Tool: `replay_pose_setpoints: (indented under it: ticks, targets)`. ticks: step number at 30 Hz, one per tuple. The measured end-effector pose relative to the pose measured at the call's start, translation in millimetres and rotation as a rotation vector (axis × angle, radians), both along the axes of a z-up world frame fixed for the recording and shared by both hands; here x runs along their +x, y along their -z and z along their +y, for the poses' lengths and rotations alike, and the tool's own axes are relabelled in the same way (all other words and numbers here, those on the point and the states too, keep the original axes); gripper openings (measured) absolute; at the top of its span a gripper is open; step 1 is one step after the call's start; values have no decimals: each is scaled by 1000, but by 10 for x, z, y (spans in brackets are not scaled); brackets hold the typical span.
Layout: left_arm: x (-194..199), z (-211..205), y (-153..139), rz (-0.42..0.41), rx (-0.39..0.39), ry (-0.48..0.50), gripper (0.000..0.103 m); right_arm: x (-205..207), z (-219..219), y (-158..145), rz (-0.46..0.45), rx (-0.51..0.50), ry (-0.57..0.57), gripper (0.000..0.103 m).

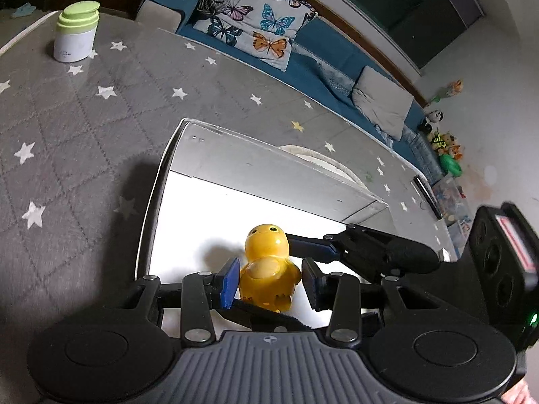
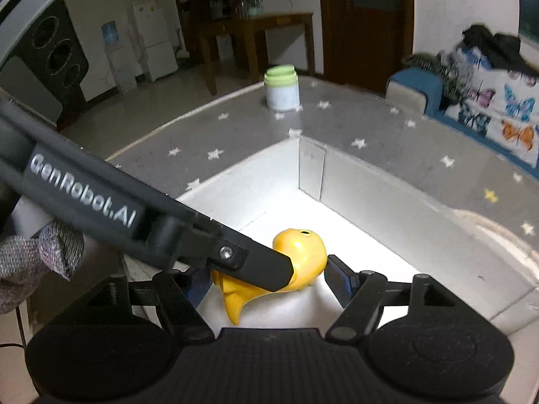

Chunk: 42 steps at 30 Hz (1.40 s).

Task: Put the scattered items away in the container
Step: 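Lift the duck with the left gripper over the white box and open it, then move the left gripper back to the tall yellow dolphin toy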

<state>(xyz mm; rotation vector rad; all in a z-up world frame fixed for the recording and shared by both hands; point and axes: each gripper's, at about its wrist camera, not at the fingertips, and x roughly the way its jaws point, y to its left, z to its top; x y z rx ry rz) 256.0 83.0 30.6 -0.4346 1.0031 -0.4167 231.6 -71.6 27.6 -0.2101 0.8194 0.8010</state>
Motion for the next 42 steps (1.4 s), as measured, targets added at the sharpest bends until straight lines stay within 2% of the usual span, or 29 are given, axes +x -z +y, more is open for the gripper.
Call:
replay_pose_setpoints:
  ticks: [3, 11, 18, 21, 23, 28, 35, 42]
  targets:
    - [-11, -44, 7, -14, 25, 12, 42, 100, -19, 49, 42, -1, -1, 72]
    - [-5, -125, 45, -4, 42, 34, 42, 177, 138, 140, 129, -133, -36, 73]
    - [-30, -76, 30, -7, 23, 22, 42, 211, 119, 156, 187, -132, -39, 74]
    - [-62, -55, -11, -17, 19, 14, 42, 201, 94, 110, 168, -108, -27, 76]
    - [-87, -42, -39, -25, 15, 7, 42, 206, 80, 91, 157, -101, -19, 80]
    - [-189, -27, -129, -52, 3, -4, 42, 119, -20, -14, 124, -81, 3, 82]
    - [-532, -149, -296, -128, 9, 8, 42, -266, -294, -285, -14, -26, 80, 87]
    - [-913, -304, -424, -203, 27, 19, 42, -804, -615, -432, -151, 22, 166, 92]
